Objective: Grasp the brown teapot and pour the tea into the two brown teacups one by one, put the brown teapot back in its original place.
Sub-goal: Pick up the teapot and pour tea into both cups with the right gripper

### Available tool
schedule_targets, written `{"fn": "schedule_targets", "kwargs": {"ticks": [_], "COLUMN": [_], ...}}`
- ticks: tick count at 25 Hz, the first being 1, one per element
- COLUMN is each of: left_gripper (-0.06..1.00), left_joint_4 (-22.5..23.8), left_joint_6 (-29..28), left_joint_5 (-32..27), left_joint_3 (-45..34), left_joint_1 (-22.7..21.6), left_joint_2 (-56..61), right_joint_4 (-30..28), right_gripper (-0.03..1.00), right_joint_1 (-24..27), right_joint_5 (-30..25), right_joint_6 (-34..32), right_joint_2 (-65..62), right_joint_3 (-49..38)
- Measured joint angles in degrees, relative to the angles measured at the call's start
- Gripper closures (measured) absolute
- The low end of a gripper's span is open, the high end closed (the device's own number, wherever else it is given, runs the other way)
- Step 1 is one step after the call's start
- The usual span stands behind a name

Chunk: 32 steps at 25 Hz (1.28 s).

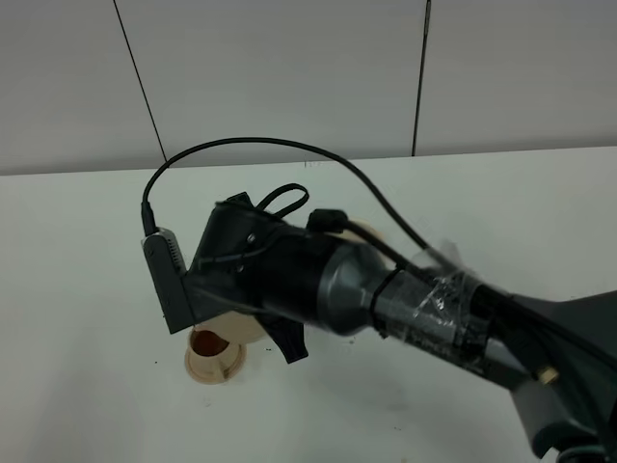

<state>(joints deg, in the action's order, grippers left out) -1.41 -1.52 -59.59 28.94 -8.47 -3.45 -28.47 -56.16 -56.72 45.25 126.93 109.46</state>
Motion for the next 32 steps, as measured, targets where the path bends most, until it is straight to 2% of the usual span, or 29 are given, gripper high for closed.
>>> {"fn": "schedule_targets", "kwargs": {"ticks": [7, 15, 28, 32], "left_gripper": [0.70, 0.70, 0.70, 0.70], "left_joint_4": [0.00, 0.00, 0.00, 0.00], "left_joint_6": [0.00, 0.00, 0.00, 0.00], "left_joint_5": [0.00, 0.00, 0.00, 0.00], "left_joint_3": [0.00, 0.00, 0.00, 0.00], "left_joint_1": [0.00, 0.00, 0.00, 0.00], "left_joint_2": [0.00, 0.00, 0.00, 0.00], "right_joint_4": [11.00, 24.33, 34.65, 35.53], "right_gripper": [0.87, 0.87, 0.87, 0.87], "right_joint_1": [4.24, 7.29, 9.86, 10.17], "right_joint_5": [0.54, -3.67, -5.96, -6.41], "right_joint_6": [8.30, 15.77, 24.11, 24.74], "right_joint_2": [-4.16, -5.21, -5.21, -5.21], "right_joint_3": [0.00, 0.00, 0.00, 0.00]}}
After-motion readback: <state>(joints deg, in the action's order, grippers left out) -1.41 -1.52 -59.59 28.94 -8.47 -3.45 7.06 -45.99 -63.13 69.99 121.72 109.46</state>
